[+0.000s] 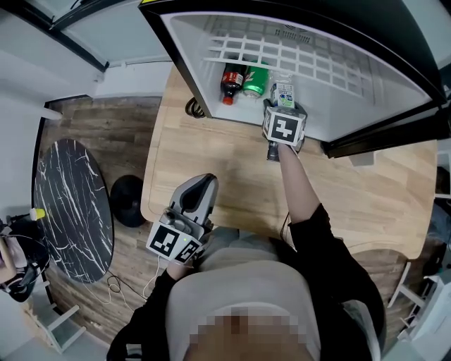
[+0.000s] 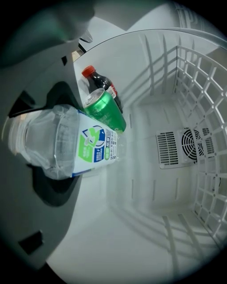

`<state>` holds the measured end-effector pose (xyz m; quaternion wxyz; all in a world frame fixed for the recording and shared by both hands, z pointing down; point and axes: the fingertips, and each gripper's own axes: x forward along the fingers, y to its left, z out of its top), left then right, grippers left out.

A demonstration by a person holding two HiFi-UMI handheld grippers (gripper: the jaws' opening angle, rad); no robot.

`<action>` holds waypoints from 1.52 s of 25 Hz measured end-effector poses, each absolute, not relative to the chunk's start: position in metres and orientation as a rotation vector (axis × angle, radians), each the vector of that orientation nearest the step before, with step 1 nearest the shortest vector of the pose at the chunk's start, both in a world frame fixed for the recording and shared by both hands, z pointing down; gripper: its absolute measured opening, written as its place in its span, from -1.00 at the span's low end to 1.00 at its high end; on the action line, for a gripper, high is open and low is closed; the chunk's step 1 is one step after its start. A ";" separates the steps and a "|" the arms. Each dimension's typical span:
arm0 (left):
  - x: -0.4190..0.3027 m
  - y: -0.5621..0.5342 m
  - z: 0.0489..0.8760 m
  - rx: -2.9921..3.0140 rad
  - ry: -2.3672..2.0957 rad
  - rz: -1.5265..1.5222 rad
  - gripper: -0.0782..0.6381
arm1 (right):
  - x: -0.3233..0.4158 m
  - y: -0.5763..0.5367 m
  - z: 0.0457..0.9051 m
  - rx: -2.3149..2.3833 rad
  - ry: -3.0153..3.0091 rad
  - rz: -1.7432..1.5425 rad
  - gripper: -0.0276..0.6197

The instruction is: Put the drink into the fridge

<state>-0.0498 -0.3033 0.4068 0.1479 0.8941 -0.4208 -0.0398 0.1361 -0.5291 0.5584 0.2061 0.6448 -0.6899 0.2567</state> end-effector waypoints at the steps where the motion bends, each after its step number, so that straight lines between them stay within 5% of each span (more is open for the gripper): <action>1: -0.051 -0.303 0.407 2.570 -1.213 -0.116 -0.70 | 0.137 -0.529 0.559 1.797 -1.916 0.721 0.14; 38: -0.080 -0.286 0.405 2.539 -1.276 -0.137 -0.70 | 0.139 -0.553 0.555 1.778 -1.826 0.680 0.14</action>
